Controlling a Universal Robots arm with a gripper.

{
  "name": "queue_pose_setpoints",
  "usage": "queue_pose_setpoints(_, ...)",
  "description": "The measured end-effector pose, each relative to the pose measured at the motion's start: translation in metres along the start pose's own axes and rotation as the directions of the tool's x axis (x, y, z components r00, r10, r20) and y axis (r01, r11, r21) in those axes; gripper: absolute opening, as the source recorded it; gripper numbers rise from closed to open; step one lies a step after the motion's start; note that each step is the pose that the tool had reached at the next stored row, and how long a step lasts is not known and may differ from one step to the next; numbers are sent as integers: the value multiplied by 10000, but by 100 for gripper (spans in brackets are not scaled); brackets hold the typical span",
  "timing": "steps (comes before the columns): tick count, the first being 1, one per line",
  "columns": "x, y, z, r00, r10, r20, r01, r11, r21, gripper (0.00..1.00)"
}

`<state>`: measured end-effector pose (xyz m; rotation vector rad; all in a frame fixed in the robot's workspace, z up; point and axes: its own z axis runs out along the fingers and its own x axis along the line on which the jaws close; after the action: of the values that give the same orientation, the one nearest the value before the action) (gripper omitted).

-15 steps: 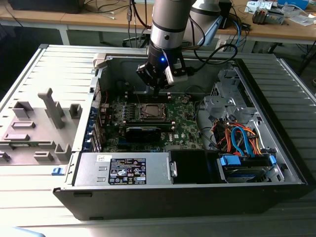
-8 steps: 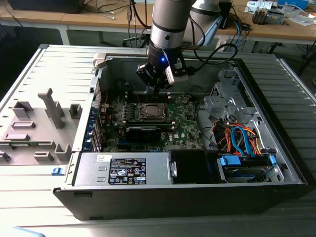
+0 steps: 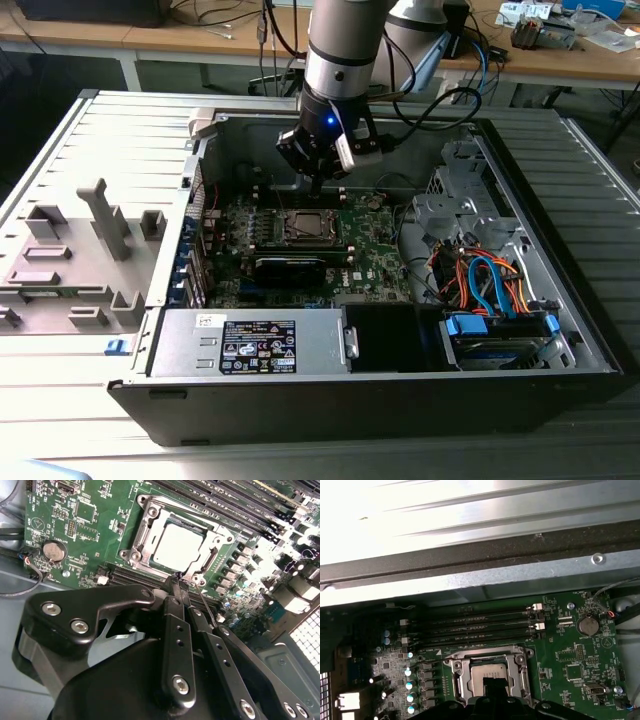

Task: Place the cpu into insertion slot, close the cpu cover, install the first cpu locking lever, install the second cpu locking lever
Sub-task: 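Install the first cpu locking lever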

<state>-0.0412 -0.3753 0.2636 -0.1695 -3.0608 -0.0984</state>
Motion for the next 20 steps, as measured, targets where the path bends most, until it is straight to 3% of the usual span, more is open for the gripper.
queue_pose_setpoints(20, 0, 0, 0, 9991, -425, -33, 424, 9991, -45, 11)
